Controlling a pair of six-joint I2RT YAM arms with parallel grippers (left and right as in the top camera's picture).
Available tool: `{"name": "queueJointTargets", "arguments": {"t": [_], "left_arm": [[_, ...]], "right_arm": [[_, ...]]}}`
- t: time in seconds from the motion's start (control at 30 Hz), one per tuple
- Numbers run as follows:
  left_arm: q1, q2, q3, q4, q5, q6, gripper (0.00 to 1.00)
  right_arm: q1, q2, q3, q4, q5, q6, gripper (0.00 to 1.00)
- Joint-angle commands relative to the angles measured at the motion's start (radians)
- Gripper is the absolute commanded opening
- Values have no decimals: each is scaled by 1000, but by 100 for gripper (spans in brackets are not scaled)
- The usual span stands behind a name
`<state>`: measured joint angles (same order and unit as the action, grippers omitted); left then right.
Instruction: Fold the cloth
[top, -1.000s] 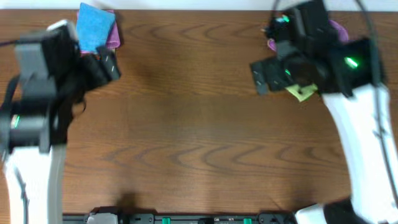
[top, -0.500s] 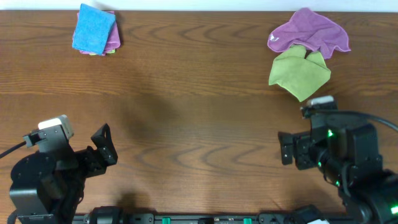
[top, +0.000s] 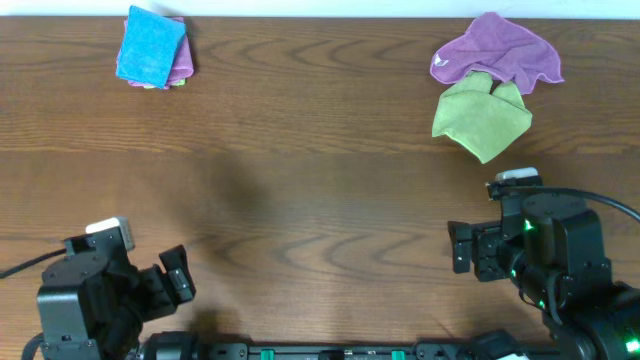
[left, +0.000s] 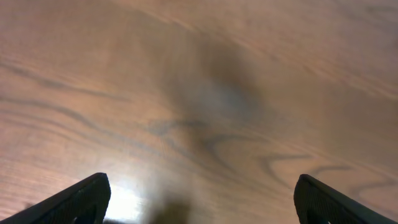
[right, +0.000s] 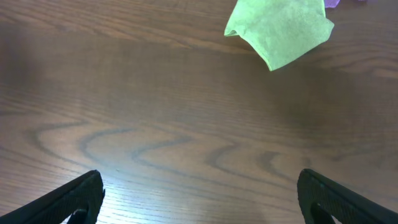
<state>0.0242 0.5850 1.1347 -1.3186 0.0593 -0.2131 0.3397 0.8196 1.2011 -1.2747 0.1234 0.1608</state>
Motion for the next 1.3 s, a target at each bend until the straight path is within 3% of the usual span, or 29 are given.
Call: {"name": "queueJointTargets", "arguments": {"t": [0.0, 0.2, 0.4, 0.5, 0.8, 1.27], "left_arm": [[-2, -5, -3, -18, -15, -11, 95], [-3, -11, -2, -4, -68, 8, 95], [-2, -134, -58, 276, -124, 23, 95], [16, -234, -211, 448, -120, 107, 95], [86, -379, -632, 797, -58, 139, 95], [-5, -515, -859, 867, -41, 132, 95]], "right_arm": [[8, -3, -1, 0, 0, 18, 99], [8, -3, -1, 0, 0, 18, 99], [8, -3, -1, 0, 0, 18, 99], [8, -3, -1, 0, 0, 18, 99], [8, -3, -1, 0, 0, 18, 99], [8, -3, -1, 0, 0, 18, 99]]}}
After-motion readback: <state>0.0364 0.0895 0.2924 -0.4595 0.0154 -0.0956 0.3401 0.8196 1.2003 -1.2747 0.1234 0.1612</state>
